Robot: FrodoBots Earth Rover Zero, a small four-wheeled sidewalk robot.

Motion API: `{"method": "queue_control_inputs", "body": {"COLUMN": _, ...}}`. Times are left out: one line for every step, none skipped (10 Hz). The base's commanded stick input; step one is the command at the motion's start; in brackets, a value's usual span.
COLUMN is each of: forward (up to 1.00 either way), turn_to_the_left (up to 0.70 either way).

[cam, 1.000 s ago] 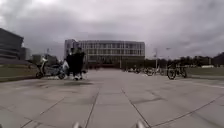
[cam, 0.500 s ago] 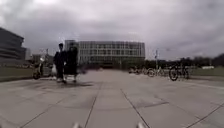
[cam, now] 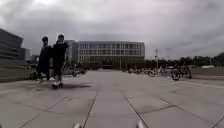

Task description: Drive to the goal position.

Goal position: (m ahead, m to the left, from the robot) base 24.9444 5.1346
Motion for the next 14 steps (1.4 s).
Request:
{"method": "queue_control_inputs", "body": {"forward": 0.45, "turn_to_the_left": 0.0}}
{"method": "queue_control_inputs", "body": {"forward": 0.45, "turn_to_the_left": 0.0}}
{"method": "queue_control_inputs", "body": {"forward": 0.45, "turn_to_the_left": 0.0}}
{"method": "queue_control_inputs", "body": {"forward": 0.45, "turn_to_the_left": 0.0}}
{"method": "queue_control_inputs", "body": {"forward": 0.45, "turn_to_the_left": 0.0}}
{"method": "queue_control_inputs", "body": {"forward": 0.45, "turn_to_the_left": 0.0}}
{"method": "queue_control_inputs", "body": {"forward": 0.45, "turn_to_the_left": 0.0}}
{"method": "queue_control_inputs", "body": {"forward": 0.45, "turn_to_the_left": 0.0}}
{"method": "queue_control_inputs", "body": {"forward": 0.45, "turn_to_the_left": 0.0}}
{"method": "queue_control_inputs", "body": {"forward": 0.45, "turn_to_the_left": 0.0}}
{"method": "queue_control_inputs", "body": {"forward": 0.45, "turn_to_the_left": 0.0}}
{"method": "queue_control_inputs", "body": {"forward": 0.45, "turn_to_the_left": 0.0}}
{"method": "queue_control_inputs", "body": {"forward": 0.45, "turn_to_the_left": 0.0}}
{"method": "queue_control_inputs", "body": {"forward": 0.45, "turn_to_the_left": 0.0}}
